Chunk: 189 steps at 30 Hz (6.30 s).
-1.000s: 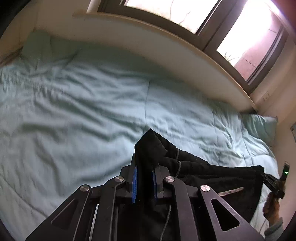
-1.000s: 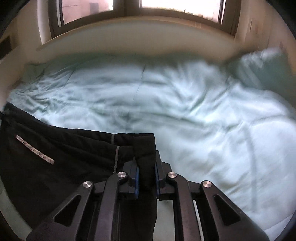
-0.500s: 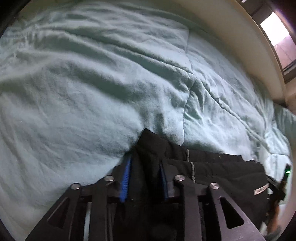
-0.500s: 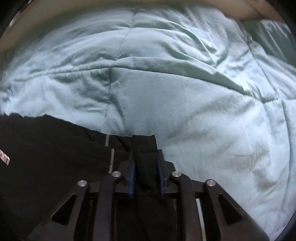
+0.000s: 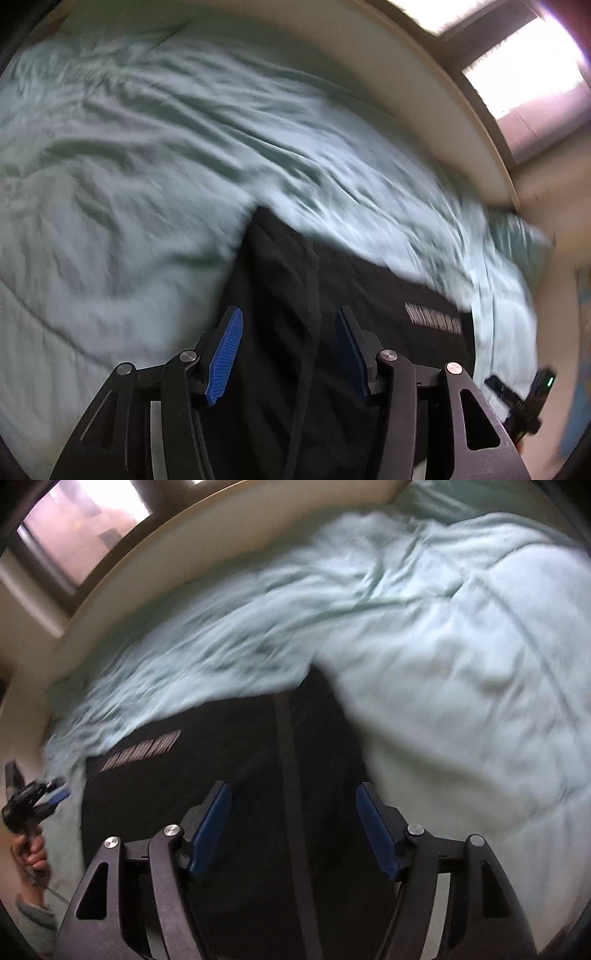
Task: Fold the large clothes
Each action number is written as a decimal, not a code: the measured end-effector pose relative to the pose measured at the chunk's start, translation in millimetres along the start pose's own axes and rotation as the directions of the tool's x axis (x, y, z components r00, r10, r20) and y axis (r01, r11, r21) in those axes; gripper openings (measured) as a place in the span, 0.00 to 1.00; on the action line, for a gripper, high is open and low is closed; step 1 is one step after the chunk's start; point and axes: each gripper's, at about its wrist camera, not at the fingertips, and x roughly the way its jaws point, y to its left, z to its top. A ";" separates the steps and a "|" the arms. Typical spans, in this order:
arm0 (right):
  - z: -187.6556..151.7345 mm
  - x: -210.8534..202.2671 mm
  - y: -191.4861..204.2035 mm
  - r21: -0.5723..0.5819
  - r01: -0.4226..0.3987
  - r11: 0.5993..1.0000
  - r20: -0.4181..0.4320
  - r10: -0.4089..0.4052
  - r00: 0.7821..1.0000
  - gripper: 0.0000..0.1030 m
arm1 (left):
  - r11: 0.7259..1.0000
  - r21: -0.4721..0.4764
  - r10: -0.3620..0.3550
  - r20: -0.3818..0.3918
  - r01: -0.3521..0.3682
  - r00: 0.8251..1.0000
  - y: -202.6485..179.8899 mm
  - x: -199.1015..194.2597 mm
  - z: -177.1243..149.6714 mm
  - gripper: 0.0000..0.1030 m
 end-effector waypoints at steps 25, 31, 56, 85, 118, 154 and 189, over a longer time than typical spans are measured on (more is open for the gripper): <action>-6.6 69.8 118.8 -0.243 0.075 0.967 -0.024 -0.083 0.996 0.71 | 0.963 0.235 0.136 -0.014 -0.129 0.991 -101.1 53.1 -112.5 0.57; 0.3 120.5 99.2 -0.159 0.055 0.986 -0.133 -0.076 0.988 0.71 | 0.982 0.144 0.136 -0.072 -0.125 0.988 -72.9 84.7 -96.5 0.72; -92.7 56.5 50.8 -0.174 -0.029 0.984 -0.221 -0.011 0.975 0.84 | 0.973 0.174 0.174 -0.117 -0.152 0.978 -56.4 20.7 -175.7 0.72; -6.8 64.0 -81.4 0.058 0.011 0.998 -0.141 -0.002 0.990 0.84 | 0.964 -0.231 -0.166 -0.145 0.130 0.975 94.6 48.6 -70.9 0.72; -0.1 96.8 -68.0 0.078 -0.328 0.941 -0.180 0.337 0.924 0.45 | 0.952 -0.157 -0.274 -0.063 0.261 0.960 42.7 68.9 -72.3 0.35; -225.4 -47.3 -129.4 0.342 -0.132 0.930 -0.243 0.224 0.944 0.62 | 0.700 -0.631 -0.474 -0.062 0.333 0.878 174.8 -36.3 -343.4 0.57; -268.5 -109.5 -31.0 -0.098 0.190 0.977 -0.216 -0.207 0.954 0.70 | 0.937 0.268 0.243 -0.041 -0.224 0.969 -52.8 -132.9 -344.3 0.60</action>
